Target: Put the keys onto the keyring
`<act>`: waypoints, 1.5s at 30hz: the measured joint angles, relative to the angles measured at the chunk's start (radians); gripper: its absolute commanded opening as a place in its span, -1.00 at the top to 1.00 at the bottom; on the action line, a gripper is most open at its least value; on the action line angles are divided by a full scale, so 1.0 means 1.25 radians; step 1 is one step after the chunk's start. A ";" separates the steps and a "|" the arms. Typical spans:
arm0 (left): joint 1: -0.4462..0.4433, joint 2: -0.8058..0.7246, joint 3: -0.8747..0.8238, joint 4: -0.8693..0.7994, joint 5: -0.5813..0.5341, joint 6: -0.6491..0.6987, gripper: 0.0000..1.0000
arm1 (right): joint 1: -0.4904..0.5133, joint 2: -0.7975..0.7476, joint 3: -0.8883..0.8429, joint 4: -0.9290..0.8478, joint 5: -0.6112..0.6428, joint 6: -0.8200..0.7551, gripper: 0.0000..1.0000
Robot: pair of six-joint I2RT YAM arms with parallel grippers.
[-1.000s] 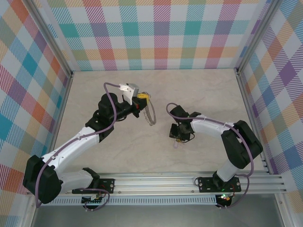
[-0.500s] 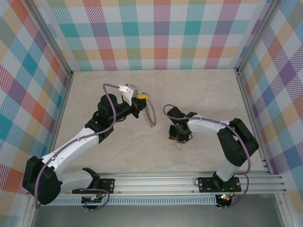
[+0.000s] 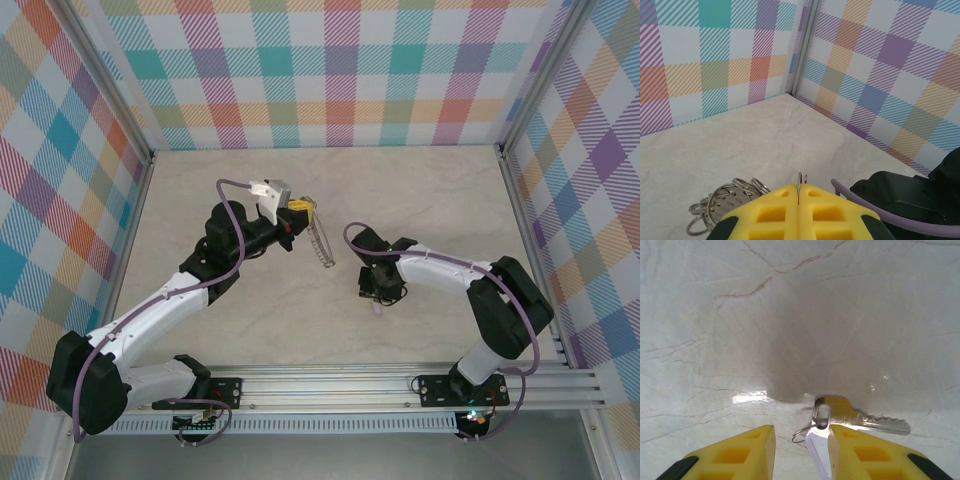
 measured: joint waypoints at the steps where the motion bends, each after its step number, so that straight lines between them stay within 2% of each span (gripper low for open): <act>1: 0.000 0.000 -0.001 0.002 0.000 0.000 1.00 | 0.004 0.002 0.001 -0.003 0.002 0.003 0.35; 16: 0.006 -0.005 -0.008 0.007 0.000 0.000 1.00 | 0.020 0.071 0.032 -0.006 0.002 0.011 0.47; 30: 0.011 -0.014 -0.022 0.013 0.000 0.000 1.00 | 0.024 0.079 0.042 -0.013 0.023 0.004 1.00; 45: 0.011 -0.014 -0.022 0.013 0.000 -0.015 1.00 | 0.024 -0.010 0.042 -0.006 0.028 0.001 1.00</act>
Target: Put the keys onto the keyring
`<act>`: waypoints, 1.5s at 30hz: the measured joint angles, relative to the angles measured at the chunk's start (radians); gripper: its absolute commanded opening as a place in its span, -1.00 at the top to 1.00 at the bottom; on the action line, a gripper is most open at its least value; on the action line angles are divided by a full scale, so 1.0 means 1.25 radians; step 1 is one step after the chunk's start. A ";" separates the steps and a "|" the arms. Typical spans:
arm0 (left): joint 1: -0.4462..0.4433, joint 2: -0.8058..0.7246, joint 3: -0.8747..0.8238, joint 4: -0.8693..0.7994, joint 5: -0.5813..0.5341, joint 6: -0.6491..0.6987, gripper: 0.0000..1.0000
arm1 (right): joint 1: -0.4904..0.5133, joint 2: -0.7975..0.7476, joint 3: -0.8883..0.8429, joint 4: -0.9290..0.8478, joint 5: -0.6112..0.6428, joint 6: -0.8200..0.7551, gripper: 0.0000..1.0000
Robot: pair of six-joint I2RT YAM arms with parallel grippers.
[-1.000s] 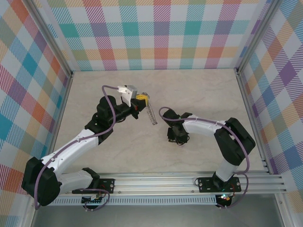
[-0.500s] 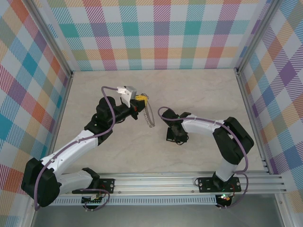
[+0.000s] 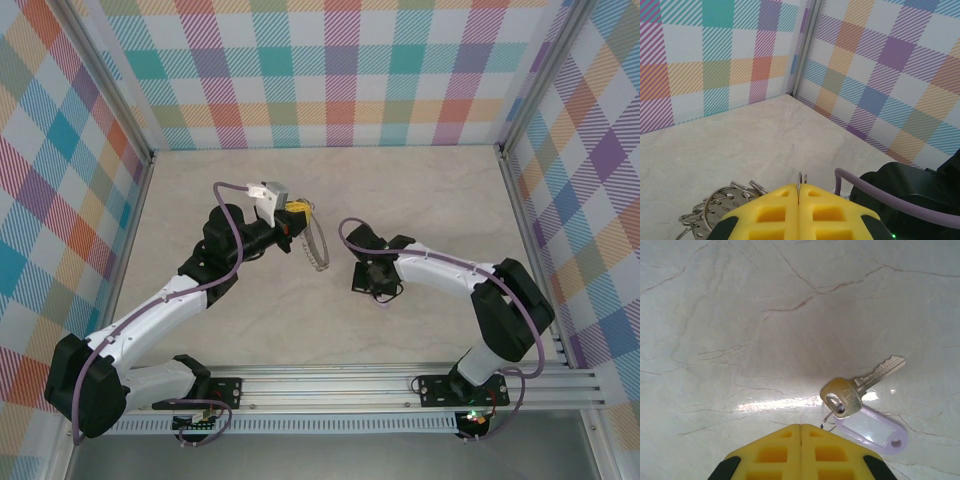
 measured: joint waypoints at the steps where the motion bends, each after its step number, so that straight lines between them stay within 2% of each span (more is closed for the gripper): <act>1: 0.000 0.000 0.000 0.000 0.000 -0.001 1.00 | 0.000 0.001 0.000 0.001 0.000 -0.001 1.00; 2: 0.000 0.000 0.000 0.000 0.000 -0.001 1.00 | 0.000 0.001 0.000 0.002 0.000 -0.002 0.96; 4: 0.000 0.000 0.000 0.000 0.000 -0.003 1.00 | 0.000 0.002 0.000 0.001 0.000 -0.002 0.54; 5: 0.000 0.000 0.000 0.000 0.000 -0.003 1.00 | 0.000 0.002 0.000 0.001 0.000 -0.006 0.42; 8: 0.000 0.000 0.000 0.000 0.000 -0.003 1.00 | 0.000 0.003 -0.001 0.000 0.000 -0.013 0.28; 36: 0.002 0.000 0.000 0.000 0.000 -0.003 1.00 | 0.020 0.090 0.013 -0.042 0.052 -0.047 0.31; 45: 0.005 0.000 0.000 0.000 0.000 -0.003 1.00 | 0.021 0.118 0.036 -0.045 0.067 -0.062 0.46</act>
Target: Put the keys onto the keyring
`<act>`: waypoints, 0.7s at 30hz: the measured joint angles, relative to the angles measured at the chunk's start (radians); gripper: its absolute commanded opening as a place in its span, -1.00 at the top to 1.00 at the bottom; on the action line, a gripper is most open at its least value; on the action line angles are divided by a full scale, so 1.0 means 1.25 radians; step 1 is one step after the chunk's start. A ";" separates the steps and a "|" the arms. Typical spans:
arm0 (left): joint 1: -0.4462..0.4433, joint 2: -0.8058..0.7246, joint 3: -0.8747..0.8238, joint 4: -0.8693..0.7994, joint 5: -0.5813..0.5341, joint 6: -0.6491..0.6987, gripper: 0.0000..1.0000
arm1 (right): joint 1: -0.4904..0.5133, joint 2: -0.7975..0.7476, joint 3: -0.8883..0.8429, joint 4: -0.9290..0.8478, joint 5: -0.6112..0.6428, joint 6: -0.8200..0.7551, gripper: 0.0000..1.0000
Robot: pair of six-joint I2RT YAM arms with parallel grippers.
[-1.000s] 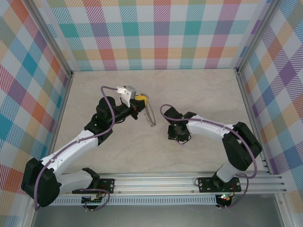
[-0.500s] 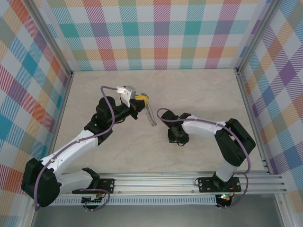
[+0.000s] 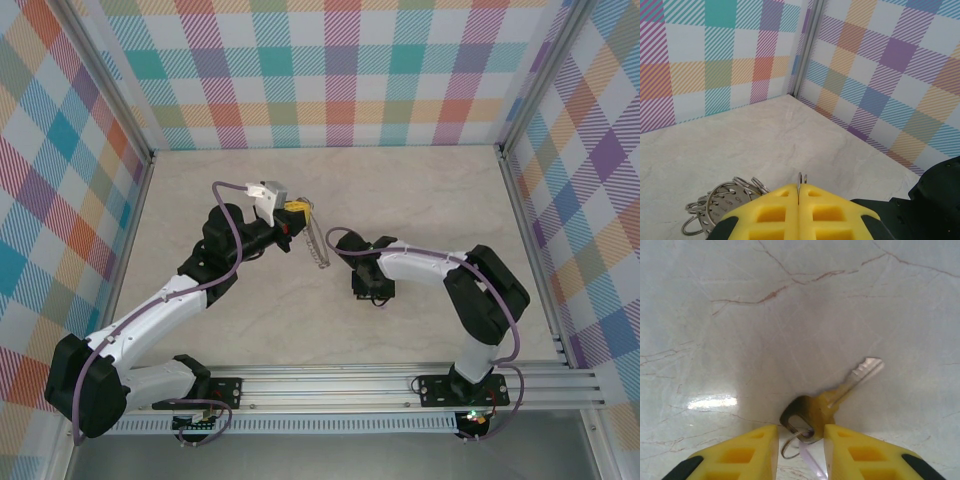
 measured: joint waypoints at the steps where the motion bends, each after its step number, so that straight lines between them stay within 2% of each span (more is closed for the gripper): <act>1: 0.000 0.000 0.000 0.000 0.000 0.000 1.00 | 0.000 0.001 0.001 0.000 0.001 0.000 0.51; 15: 0.001 0.000 0.000 0.000 0.000 0.000 1.00 | 0.000 -0.002 0.005 -0.006 0.013 -0.002 0.98; 21: 0.001 0.003 0.000 0.000 0.000 0.000 1.00 | 0.000 -0.013 0.006 -0.010 0.018 -0.007 1.00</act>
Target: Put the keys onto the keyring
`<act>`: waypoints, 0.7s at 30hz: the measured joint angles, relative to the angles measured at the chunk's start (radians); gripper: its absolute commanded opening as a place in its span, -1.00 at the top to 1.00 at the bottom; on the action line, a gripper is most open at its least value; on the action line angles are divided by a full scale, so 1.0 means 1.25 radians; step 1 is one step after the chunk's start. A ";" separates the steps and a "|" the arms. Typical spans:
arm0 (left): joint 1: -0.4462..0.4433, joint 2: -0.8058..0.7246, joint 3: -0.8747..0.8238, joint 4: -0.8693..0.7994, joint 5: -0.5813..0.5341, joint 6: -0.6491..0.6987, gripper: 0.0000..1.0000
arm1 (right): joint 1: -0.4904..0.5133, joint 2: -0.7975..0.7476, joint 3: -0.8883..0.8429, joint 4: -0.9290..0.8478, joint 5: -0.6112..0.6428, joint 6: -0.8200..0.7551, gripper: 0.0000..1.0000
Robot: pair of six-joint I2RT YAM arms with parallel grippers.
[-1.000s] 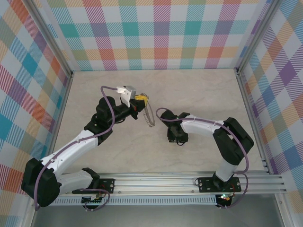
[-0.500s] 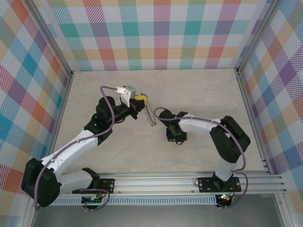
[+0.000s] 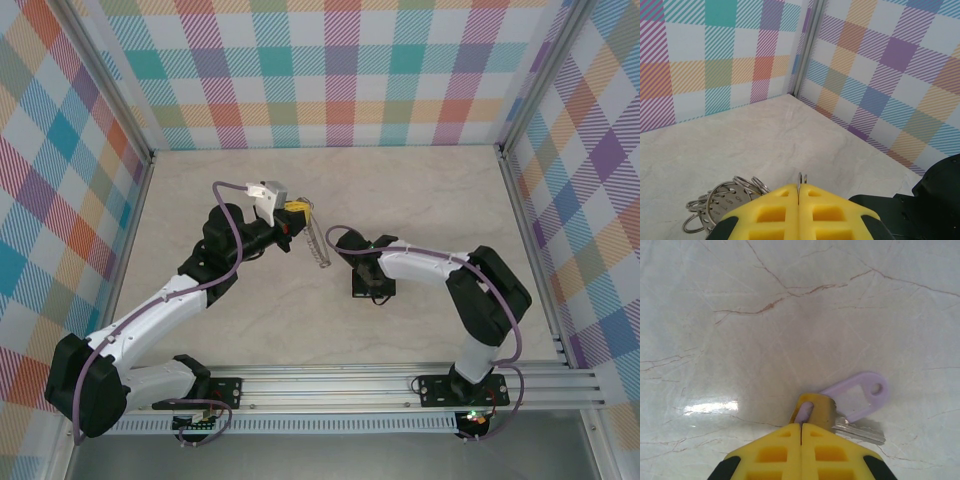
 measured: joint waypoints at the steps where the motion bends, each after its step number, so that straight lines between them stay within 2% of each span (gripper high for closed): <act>1: 0.000 0.001 0.000 0.000 0.000 0.000 1.00 | 0.000 -0.002 0.000 0.000 0.000 -0.001 1.00; 6: 0.000 0.003 0.000 0.000 0.000 0.000 1.00 | -0.001 -0.045 0.000 -0.001 0.001 -0.016 1.00; 10: 0.000 0.004 0.000 0.000 0.000 0.000 1.00 | -0.020 -0.138 0.000 0.017 -0.013 -0.042 1.00; 17: 0.000 0.017 0.010 -0.002 0.009 0.000 1.00 | -0.117 -0.339 -0.019 0.137 -0.106 -0.113 1.00; 21: 0.000 0.031 0.028 -0.002 0.018 0.000 1.00 | -0.177 -0.402 -0.026 0.193 -0.184 -0.141 1.00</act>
